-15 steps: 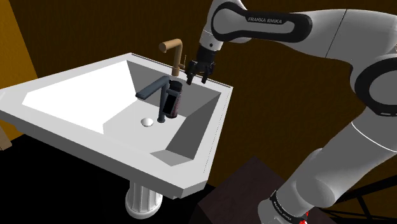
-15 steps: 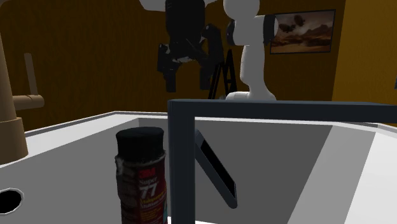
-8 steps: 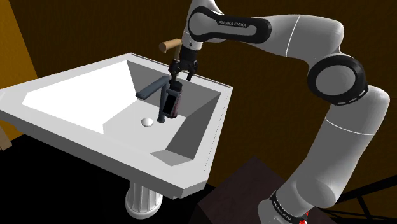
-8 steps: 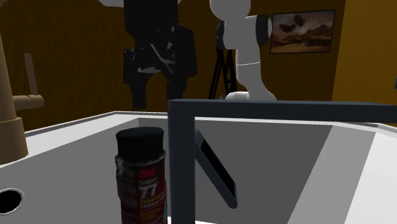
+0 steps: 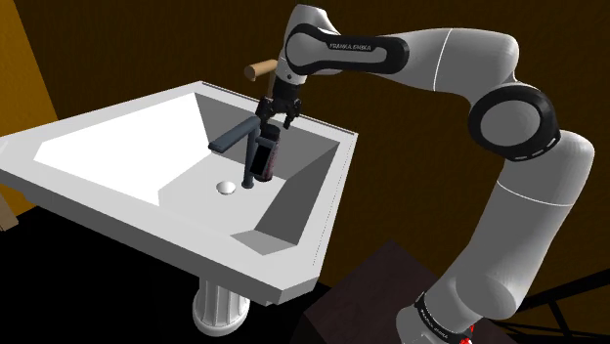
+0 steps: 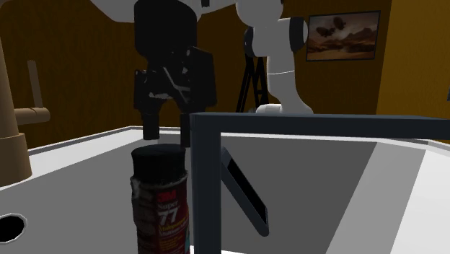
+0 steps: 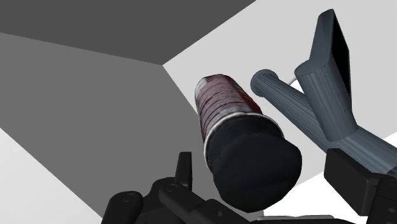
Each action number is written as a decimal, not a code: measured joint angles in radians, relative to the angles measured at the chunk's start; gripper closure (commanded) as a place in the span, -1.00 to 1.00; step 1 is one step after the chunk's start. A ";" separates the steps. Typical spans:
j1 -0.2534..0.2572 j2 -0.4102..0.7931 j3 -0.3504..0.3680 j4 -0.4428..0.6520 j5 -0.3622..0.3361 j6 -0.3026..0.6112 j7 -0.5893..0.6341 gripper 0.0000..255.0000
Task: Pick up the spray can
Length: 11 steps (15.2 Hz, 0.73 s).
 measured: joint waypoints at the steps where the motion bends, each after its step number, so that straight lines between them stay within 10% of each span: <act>1: 0.001 -0.001 0.000 -0.002 -0.001 0.004 0.001 1.00; 11: -0.001 0.020 -0.004 0.004 -0.003 0.013 -0.002 1.00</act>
